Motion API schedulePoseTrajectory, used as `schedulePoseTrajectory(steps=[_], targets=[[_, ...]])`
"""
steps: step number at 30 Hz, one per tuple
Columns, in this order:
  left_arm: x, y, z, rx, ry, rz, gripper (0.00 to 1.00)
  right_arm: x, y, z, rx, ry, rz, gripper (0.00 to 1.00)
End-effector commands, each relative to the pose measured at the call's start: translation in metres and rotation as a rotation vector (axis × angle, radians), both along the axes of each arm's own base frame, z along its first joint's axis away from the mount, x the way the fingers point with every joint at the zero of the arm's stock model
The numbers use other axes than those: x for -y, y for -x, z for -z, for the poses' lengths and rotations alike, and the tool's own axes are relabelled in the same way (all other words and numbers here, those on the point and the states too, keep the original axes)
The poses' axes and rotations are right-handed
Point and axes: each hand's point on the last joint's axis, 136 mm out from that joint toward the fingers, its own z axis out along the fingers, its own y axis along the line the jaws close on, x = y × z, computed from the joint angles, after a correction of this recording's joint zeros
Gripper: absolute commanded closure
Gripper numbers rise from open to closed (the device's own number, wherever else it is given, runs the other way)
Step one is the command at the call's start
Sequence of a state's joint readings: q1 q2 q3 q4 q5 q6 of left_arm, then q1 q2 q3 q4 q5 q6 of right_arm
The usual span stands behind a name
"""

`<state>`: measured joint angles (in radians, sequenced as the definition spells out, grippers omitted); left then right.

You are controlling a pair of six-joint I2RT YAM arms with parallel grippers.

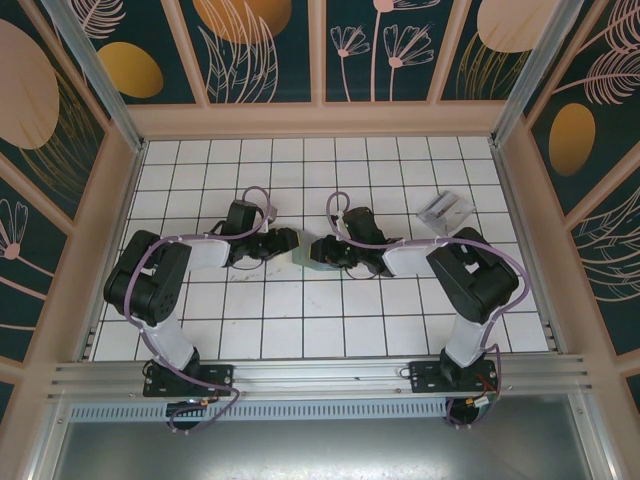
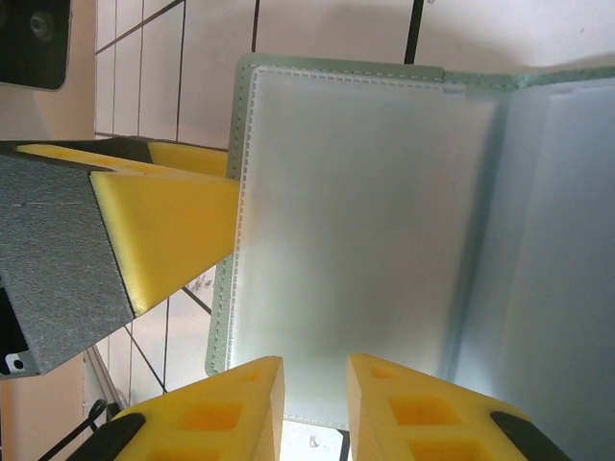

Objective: Put the credit cards into the card holder

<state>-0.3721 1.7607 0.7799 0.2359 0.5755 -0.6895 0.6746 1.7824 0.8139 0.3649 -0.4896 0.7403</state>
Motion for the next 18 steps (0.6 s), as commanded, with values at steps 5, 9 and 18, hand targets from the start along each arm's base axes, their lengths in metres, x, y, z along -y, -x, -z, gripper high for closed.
schedulePoseTrajectory(steps=[5,9,18], targets=[[-0.003,-0.010,-0.017,0.058,0.007,-0.035,0.43,0.023,-0.015,-0.021,0.109,0.097,0.064,0.75],[-0.008,-0.014,-0.034,0.109,-0.001,-0.061,0.41,0.046,-0.025,-0.029,0.169,0.185,0.130,0.62],[-0.004,-0.014,-0.023,0.073,0.007,-0.048,0.39,0.181,-0.076,-0.072,0.271,0.510,0.561,0.43]])
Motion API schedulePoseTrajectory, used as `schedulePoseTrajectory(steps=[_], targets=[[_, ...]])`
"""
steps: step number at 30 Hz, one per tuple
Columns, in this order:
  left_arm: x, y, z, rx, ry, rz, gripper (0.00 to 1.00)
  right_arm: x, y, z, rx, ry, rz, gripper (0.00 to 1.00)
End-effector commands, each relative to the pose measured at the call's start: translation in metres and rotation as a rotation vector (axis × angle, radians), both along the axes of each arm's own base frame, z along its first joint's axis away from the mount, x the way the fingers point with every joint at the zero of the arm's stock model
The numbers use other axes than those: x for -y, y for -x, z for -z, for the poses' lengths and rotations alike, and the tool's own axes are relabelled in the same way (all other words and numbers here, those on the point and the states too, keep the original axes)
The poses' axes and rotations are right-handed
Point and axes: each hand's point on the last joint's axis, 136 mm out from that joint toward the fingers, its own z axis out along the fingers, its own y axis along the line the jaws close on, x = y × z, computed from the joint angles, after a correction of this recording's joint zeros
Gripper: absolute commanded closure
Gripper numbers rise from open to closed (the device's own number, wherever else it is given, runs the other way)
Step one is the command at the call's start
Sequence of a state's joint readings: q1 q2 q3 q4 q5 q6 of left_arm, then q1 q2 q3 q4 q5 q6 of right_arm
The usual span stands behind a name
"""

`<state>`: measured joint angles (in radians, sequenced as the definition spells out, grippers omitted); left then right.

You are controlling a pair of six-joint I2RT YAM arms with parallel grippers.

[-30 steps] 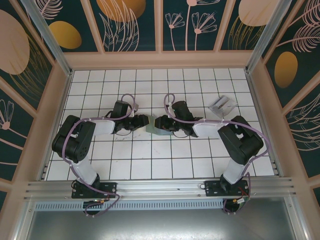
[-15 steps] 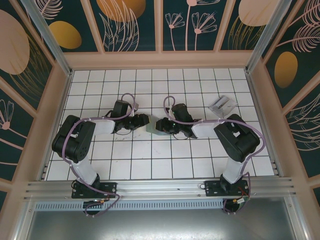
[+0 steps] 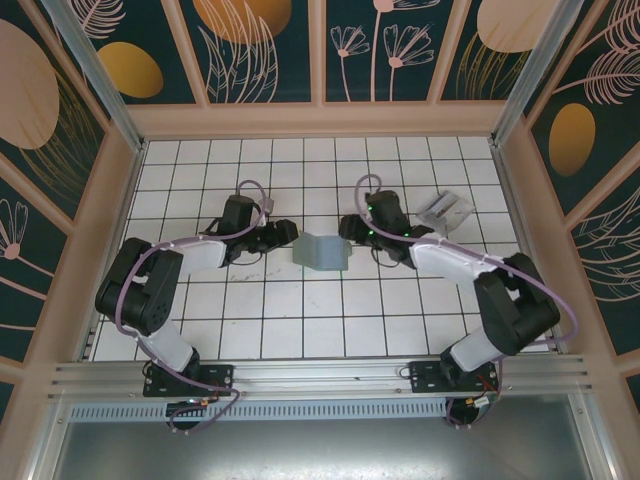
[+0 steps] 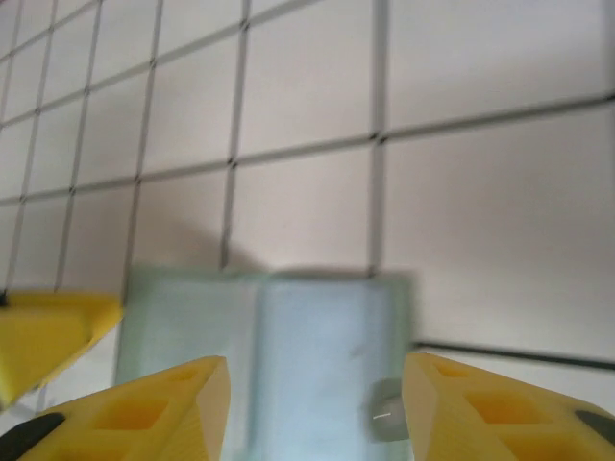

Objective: Put the credit cards into the card holder

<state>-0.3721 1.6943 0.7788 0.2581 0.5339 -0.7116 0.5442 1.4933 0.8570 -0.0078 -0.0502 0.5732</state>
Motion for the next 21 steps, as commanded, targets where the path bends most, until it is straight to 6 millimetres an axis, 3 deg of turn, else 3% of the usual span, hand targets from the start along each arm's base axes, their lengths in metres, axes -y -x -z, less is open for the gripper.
schedulePoseTrajectory(steps=[1,4,6,11,15,21], targets=[[-0.002,-0.002,0.004,-0.005,-0.009,-0.005,0.39,0.088,-0.020,-0.020,0.037,0.189,0.287,0.41],[-0.004,-0.001,0.007,-0.003,-0.030,0.000,0.38,0.144,-0.023,-0.033,0.050,0.275,0.451,0.27],[-0.005,-0.001,0.008,-0.007,-0.039,0.001,0.37,0.172,-0.022,-0.043,0.071,0.301,0.518,0.03],[-0.007,0.000,0.009,-0.002,-0.056,0.004,0.37,0.228,-0.028,-0.038,-0.013,0.268,0.620,0.02],[-0.006,0.000,0.010,-0.012,-0.059,0.010,0.37,0.242,-0.041,-0.030,-0.051,0.166,0.646,0.03],[-0.009,0.003,0.010,-0.009,-0.073,0.014,0.37,0.245,-0.066,-0.013,-0.104,0.029,0.585,0.10]])
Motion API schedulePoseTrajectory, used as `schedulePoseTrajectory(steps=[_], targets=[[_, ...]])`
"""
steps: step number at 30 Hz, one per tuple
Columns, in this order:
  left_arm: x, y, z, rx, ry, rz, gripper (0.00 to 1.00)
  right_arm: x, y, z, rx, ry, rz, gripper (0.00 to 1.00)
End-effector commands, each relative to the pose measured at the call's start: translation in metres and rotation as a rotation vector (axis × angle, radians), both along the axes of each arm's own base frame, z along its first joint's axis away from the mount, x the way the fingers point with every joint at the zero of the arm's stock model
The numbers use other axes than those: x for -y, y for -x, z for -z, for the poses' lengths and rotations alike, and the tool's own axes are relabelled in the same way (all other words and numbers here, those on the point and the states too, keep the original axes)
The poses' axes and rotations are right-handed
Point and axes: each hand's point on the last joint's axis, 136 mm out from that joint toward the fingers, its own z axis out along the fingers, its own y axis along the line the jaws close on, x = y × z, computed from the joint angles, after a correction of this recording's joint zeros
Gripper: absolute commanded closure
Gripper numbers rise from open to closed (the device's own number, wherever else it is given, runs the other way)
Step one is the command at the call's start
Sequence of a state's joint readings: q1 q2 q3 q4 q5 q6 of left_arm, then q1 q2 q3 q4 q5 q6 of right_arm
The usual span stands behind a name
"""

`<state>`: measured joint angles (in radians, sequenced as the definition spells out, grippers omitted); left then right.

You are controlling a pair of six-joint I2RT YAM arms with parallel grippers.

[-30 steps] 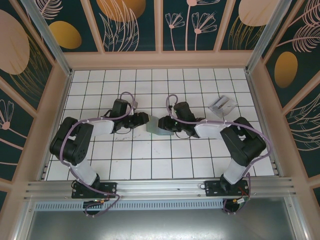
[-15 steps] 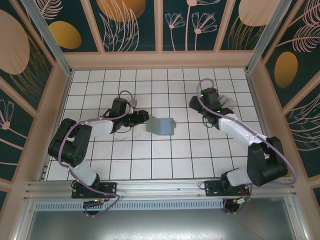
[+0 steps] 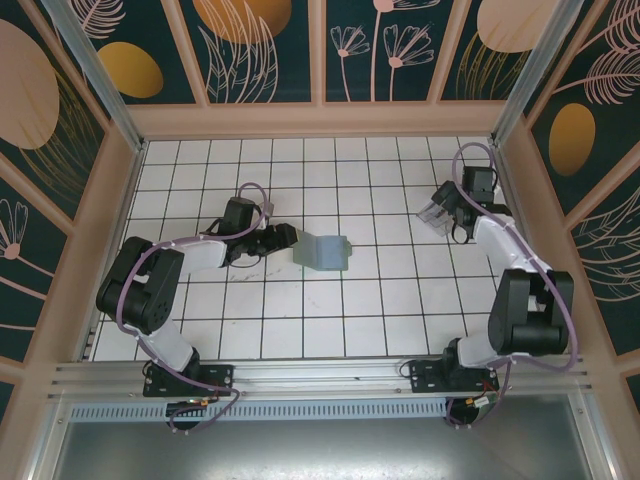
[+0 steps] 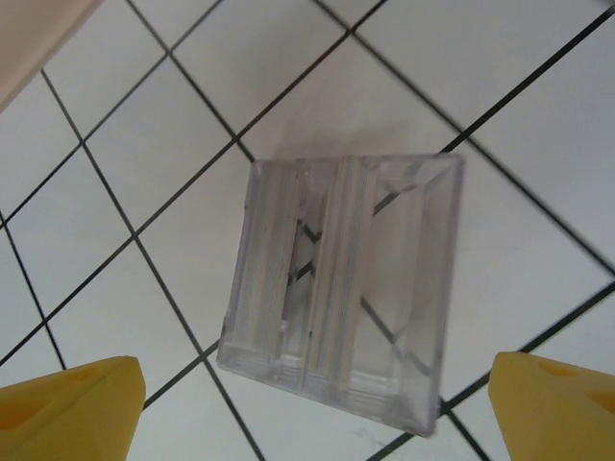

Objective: Put the credit cards into the card holder

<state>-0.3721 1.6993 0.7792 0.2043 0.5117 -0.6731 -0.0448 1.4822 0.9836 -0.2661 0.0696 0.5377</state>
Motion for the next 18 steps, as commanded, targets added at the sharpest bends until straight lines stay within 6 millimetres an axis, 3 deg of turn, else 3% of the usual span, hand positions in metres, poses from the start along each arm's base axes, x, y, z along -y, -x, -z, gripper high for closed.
schedulePoseTrajectory(steps=[1,5,10,13,18], targets=[[-0.004,-0.001,-0.001,0.013,-0.022,0.006,0.37,-0.008,-0.020,0.001,0.020,-0.136,-0.075,0.11],[-0.005,0.000,-0.002,0.018,-0.030,0.004,0.37,0.002,-0.032,0.008,-0.013,-0.100,-0.095,0.14],[-0.006,0.000,-0.005,0.023,-0.034,0.002,0.37,0.001,-0.039,0.011,-0.042,-0.085,-0.120,0.25],[-0.007,-0.002,-0.006,0.025,-0.047,0.004,0.37,0.006,-0.037,0.013,-0.056,-0.073,-0.097,0.32],[-0.007,-0.003,-0.007,0.028,-0.055,0.009,0.37,0.032,-0.018,0.008,-0.079,0.018,0.027,0.36]])
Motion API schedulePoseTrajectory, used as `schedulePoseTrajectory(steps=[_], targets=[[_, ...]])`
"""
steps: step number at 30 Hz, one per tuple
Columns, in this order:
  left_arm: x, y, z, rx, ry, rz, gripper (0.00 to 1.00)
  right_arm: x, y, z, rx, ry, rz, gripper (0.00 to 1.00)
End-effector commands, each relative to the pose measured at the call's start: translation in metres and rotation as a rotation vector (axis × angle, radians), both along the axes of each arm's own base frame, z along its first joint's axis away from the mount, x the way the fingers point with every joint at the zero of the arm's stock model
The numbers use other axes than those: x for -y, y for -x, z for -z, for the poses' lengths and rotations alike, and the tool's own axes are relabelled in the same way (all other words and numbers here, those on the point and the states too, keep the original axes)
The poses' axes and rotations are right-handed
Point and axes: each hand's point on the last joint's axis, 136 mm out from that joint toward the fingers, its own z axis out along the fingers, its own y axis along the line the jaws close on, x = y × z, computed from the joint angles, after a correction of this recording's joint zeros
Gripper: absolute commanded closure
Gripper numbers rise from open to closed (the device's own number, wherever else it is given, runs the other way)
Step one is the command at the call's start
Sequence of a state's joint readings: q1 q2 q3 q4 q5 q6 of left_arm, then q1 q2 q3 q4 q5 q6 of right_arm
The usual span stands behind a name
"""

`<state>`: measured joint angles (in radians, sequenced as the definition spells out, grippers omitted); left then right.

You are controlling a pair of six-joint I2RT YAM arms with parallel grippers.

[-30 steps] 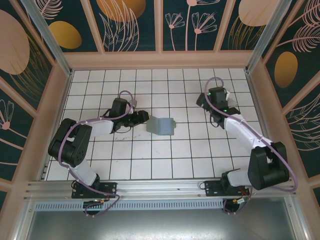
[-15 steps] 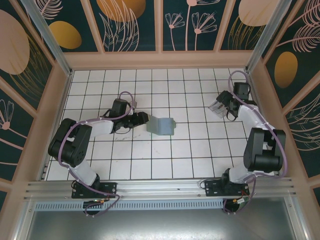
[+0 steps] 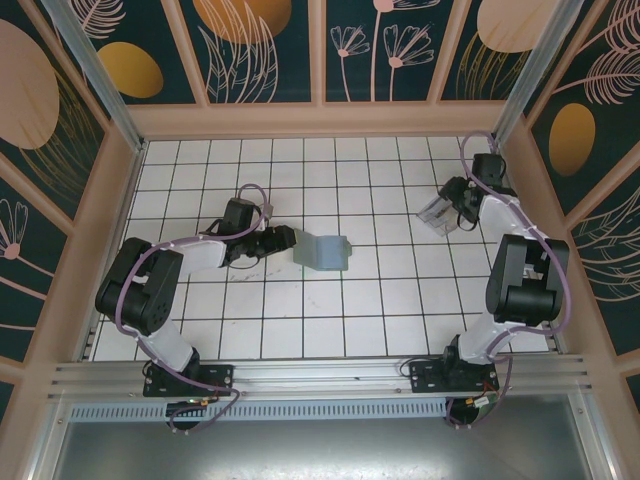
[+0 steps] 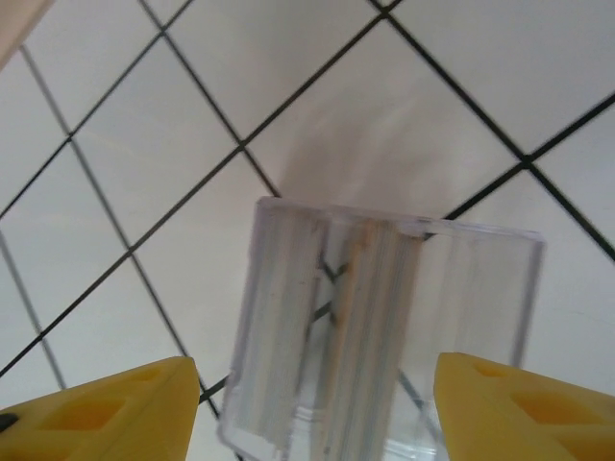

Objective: Put the credit cards into the card holder

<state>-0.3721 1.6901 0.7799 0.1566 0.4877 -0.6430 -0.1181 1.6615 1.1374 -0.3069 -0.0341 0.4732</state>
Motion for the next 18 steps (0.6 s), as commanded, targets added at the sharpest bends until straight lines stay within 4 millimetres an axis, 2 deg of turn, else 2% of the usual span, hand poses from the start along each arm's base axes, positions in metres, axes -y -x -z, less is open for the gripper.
schedulePoseTrajectory(steps=[1,3,6,11,18], targets=[[-0.001,-0.006,-0.011,0.033,-0.014,0.008,0.37,0.022,0.020,-0.010,-0.013,0.070,0.091,0.39],[-0.002,-0.006,-0.012,0.036,-0.010,0.005,0.37,0.036,0.031,-0.009,-0.017,0.070,0.130,0.39],[-0.001,-0.006,-0.009,0.031,-0.010,0.007,0.37,0.049,0.042,0.004,-0.021,0.008,0.153,0.49],[0.000,-0.004,-0.008,0.025,-0.007,0.013,0.37,0.027,0.042,0.023,-0.026,-0.088,0.053,0.55],[-0.003,-0.002,-0.006,0.023,-0.018,0.012,0.37,0.023,0.043,0.039,-0.054,-0.098,0.025,0.61]])
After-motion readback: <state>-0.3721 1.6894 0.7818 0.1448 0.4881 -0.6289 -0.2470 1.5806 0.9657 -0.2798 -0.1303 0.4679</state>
